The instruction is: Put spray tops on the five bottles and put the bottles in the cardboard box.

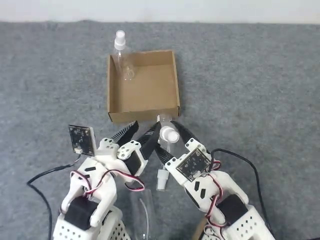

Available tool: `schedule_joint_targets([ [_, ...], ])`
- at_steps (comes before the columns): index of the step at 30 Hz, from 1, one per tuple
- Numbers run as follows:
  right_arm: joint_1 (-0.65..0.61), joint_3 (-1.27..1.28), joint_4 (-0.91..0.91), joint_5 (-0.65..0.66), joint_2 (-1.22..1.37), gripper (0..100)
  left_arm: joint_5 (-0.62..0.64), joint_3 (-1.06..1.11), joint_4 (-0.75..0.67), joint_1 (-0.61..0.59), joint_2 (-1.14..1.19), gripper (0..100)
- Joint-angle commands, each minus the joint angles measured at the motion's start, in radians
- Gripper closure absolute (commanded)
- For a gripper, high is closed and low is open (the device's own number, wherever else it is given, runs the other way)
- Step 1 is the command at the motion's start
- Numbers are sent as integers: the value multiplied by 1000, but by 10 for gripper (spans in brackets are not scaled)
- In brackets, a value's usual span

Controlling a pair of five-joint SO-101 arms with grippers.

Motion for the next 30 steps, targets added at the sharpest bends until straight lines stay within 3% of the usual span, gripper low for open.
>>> schedule_joint_targets([
  [1, 7, 21, -10, -9, -7, 991, -8, -44, 25, -92, -17, 794],
  [9, 7, 21, 51, -14, -16, 991, -15, -54, -38, -213, -17, 794],
  [13, 7, 21, 53, -14, -16, 991, -15, -51, -110, -351, -17, 794],
  [19, 7, 21, 53, -17, -16, 991, -14, -35, -112, -545, -17, 794],
  [30, 15, 21, 54, -17, -10, 991, -14, 110, -118, -684, -17, 793],
])
